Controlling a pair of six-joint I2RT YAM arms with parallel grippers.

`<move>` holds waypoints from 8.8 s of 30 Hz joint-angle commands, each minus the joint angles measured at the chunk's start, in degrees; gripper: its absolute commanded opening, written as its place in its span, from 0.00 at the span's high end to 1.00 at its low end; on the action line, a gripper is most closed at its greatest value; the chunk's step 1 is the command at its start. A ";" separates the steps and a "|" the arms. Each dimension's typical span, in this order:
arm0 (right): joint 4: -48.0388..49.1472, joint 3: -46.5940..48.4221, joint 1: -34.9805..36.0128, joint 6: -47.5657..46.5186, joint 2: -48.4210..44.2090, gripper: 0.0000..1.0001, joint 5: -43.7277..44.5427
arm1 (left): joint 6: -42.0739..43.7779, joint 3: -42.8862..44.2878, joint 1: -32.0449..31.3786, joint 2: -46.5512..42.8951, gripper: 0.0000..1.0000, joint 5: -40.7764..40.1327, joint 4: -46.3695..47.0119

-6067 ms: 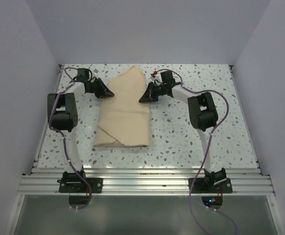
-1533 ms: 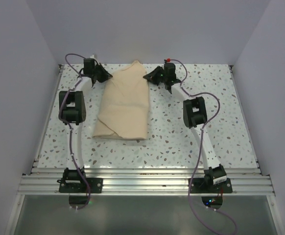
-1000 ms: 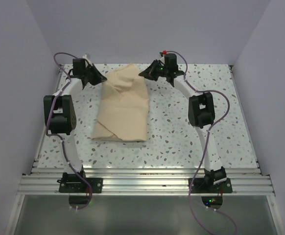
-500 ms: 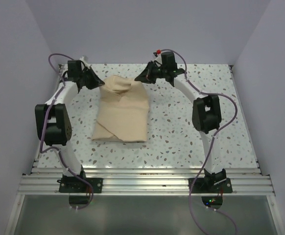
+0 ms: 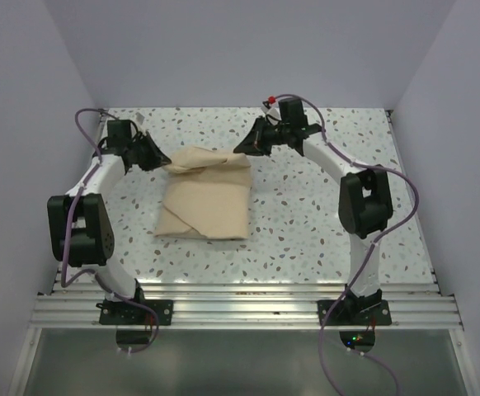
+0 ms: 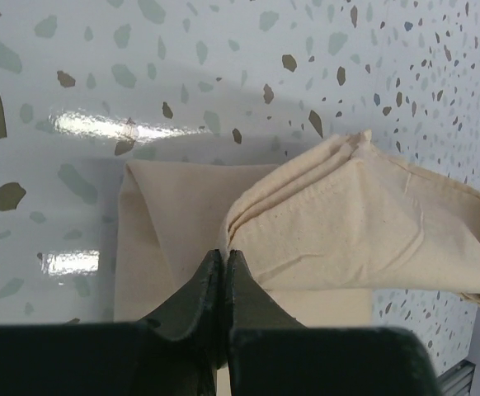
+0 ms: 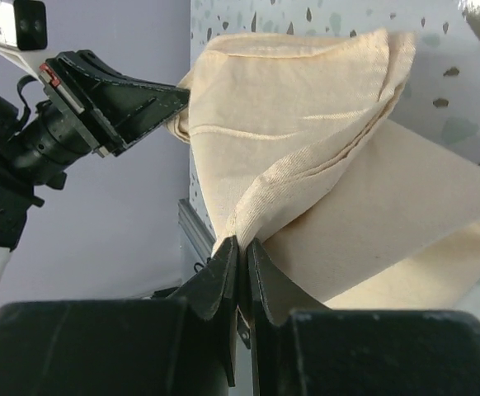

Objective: Prepare the surgical pack

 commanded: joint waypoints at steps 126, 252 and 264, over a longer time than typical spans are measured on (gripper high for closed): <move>-16.07 16.24 13.95 -11.84 -1.68 1.00 -2.44 | -54.77 -50.92 -20.34 -31.73 1.00 -0.67 17.91; -6.31 -29.20 -0.64 -16.15 -8.54 0.93 -10.61 | 3.85 -7.49 -2.23 2.90 1.00 4.08 -11.26; -14.40 -37.28 -1.00 -15.36 -16.71 0.97 2.48 | 4.99 -6.27 -0.91 -9.91 0.99 -10.59 -19.16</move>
